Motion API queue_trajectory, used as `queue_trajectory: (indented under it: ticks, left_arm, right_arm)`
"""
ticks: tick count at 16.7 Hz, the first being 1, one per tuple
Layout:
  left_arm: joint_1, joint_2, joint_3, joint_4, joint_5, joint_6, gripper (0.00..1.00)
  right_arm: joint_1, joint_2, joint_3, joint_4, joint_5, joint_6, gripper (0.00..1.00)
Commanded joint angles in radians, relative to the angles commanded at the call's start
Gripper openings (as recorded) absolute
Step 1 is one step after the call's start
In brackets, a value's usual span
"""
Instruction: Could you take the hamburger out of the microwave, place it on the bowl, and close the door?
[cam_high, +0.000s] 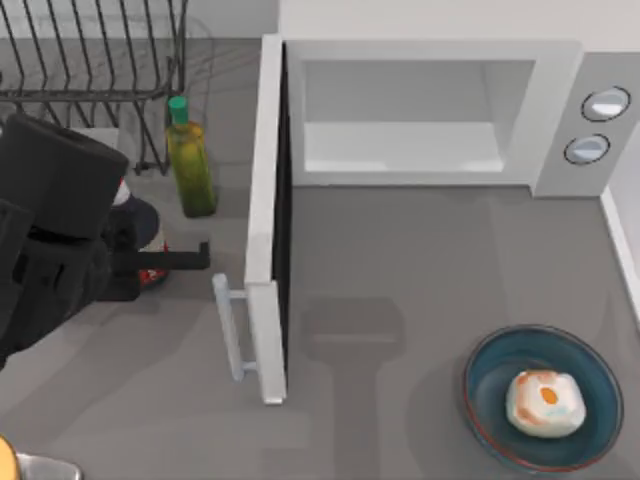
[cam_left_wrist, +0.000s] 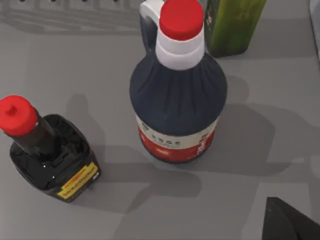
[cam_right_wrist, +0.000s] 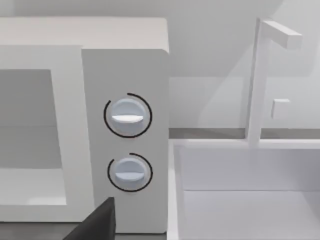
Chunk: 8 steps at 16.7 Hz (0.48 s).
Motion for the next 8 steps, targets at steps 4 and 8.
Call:
queue_trajectory:
  ticks: [4, 8]
  left_arm:
    - [-0.001, 0.059, -0.116, 0.182, -0.001, 0.001, 0.00]
    - [0.001, 0.118, -0.252, 0.388, 0.000, 0.004, 0.00]
  right_arm:
    - [0.000, 0.000, 0.000, 0.000, 0.000, 0.000, 1.00]
    - [0.000, 0.000, 0.000, 0.000, 0.000, 0.000, 1.00]
